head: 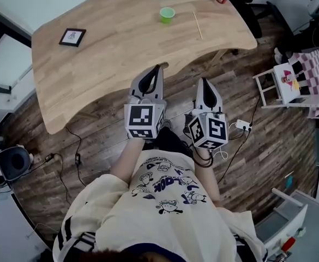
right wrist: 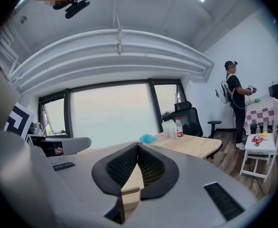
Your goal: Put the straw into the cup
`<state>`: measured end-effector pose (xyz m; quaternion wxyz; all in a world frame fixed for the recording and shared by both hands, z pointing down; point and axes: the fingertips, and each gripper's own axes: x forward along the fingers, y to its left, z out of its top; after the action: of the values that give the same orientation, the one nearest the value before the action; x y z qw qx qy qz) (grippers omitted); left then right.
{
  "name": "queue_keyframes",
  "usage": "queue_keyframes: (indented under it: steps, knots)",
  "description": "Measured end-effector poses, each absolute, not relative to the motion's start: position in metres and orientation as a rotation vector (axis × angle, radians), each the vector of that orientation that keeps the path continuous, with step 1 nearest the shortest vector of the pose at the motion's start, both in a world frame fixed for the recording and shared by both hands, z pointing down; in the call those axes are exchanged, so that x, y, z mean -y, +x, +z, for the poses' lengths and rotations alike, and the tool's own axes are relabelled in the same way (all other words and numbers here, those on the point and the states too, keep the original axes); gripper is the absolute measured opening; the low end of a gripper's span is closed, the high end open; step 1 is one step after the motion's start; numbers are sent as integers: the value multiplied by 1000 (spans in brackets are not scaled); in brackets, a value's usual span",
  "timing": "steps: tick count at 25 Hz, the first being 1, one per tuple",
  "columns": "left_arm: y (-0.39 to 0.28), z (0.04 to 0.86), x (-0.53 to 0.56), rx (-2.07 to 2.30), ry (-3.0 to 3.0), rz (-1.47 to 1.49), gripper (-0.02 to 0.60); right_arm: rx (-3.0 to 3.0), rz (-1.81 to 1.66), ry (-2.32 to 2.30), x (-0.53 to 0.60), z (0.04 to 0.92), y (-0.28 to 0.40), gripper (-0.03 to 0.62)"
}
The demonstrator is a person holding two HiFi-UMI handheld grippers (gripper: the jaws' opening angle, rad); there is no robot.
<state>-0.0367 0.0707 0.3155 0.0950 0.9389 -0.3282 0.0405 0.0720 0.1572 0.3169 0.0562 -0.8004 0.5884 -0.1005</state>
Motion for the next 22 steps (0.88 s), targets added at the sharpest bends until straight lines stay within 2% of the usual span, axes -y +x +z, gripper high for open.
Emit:
queue_keyframes:
  steps: [9, 22]
  knots:
    - [3, 315, -46, 1052, 2771, 126, 32, -1843, -339, -2352, -124, 322, 119, -6]
    - [18, 327, -27, 1125, 2727, 187, 32, -1840, -418, -2308, -102, 337, 147, -5]
